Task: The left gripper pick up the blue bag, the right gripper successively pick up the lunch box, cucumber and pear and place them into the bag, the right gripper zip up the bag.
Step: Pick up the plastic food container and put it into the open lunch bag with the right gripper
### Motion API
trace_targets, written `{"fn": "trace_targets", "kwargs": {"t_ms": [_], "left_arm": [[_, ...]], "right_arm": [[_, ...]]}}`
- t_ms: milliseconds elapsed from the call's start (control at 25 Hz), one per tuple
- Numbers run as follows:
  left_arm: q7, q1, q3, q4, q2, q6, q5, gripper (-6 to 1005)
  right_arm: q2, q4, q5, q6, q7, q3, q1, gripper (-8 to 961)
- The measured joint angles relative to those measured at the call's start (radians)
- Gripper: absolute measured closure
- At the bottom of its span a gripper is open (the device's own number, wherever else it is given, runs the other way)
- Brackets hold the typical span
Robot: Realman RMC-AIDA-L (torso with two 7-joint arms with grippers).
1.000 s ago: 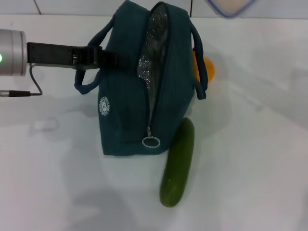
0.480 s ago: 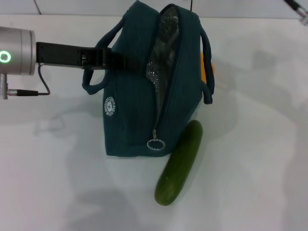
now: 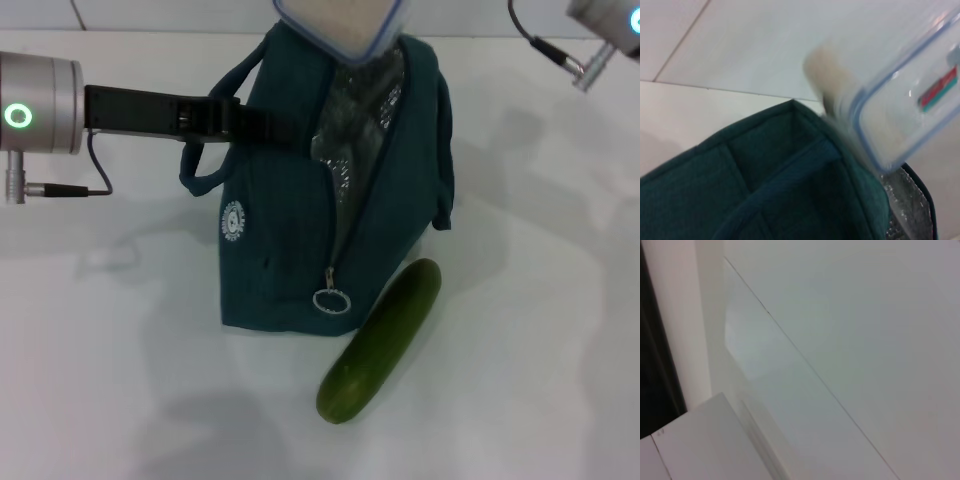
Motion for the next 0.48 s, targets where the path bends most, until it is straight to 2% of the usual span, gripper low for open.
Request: {"fn": "trace_targets", "kwargs": {"t_ms": [200, 480], "left_arm": [[0.001, 0.006, -0.002, -0.01, 0.0, -0.028, 0.0, 963], [0.003, 0.007, -0.006, -0.026, 0.007, -0.062, 0.0, 964]], "right_arm": [[0.0, 0.0, 0.0, -0.007, 0.002, -0.021, -0.054, 850], [0.0, 0.001, -0.001, -0.003, 0.001, -0.046, -0.091, 849]]}}
